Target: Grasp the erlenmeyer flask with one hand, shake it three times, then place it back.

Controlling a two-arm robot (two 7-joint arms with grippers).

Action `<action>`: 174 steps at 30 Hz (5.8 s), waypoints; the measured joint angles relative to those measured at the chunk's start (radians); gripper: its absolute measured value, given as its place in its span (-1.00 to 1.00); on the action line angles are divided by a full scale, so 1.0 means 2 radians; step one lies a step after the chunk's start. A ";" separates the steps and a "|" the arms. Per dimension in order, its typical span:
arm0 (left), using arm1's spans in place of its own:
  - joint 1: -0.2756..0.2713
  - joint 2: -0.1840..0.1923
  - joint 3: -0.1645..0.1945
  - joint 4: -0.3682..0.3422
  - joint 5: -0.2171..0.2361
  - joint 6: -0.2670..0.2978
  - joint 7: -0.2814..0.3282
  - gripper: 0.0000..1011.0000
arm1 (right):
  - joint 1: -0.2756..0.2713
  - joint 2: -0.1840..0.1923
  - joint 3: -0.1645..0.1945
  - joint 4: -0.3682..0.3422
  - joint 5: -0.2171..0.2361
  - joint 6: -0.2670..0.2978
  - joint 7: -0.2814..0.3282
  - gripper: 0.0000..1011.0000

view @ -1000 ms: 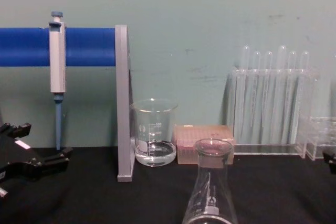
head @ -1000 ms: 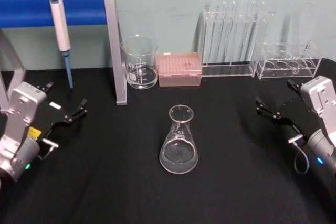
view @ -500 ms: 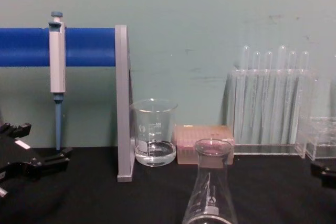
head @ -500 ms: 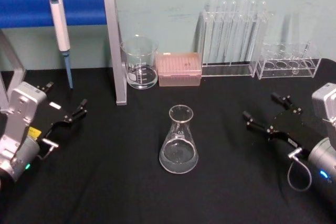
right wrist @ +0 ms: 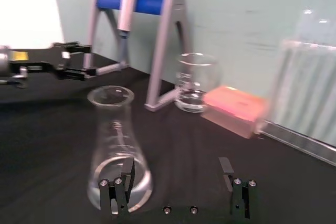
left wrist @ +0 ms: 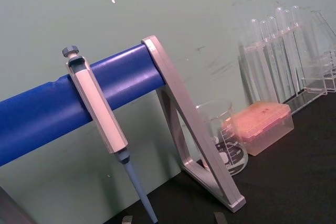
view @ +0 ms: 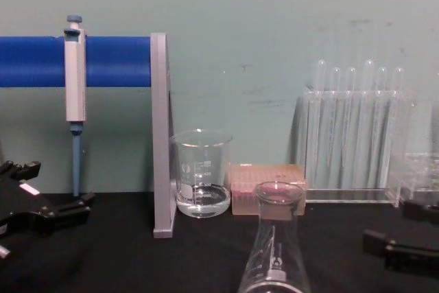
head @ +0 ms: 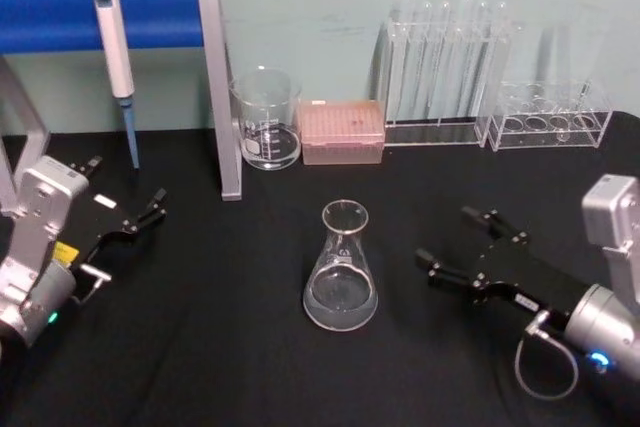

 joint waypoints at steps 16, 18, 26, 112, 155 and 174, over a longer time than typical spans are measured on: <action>0.000 0.000 0.000 0.000 0.000 0.000 0.000 0.98 | 0.014 -0.028 -0.018 -0.004 -0.016 0.013 0.045 0.98; 0.000 0.000 0.000 0.000 0.000 0.000 0.000 0.98 | 0.016 -0.032 -0.019 -0.003 -0.019 0.014 0.049 0.98; 0.000 0.000 0.000 0.000 0.000 0.000 0.000 0.98 | 0.024 -0.046 -0.021 0.004 -0.031 0.017 0.056 0.98; 0.000 0.000 0.000 0.000 0.000 0.000 0.000 0.98 | 0.105 -0.125 -0.052 0.092 -0.094 0.016 0.067 0.23; 0.000 0.000 0.000 0.000 0.000 0.000 0.000 0.98 | 0.112 -0.118 -0.033 0.038 -0.076 0.036 0.055 -0.10; 0.000 0.000 0.000 0.000 0.000 0.000 0.000 0.98 | 0.130 -0.105 -0.026 -0.004 -0.068 0.056 0.045 -0.10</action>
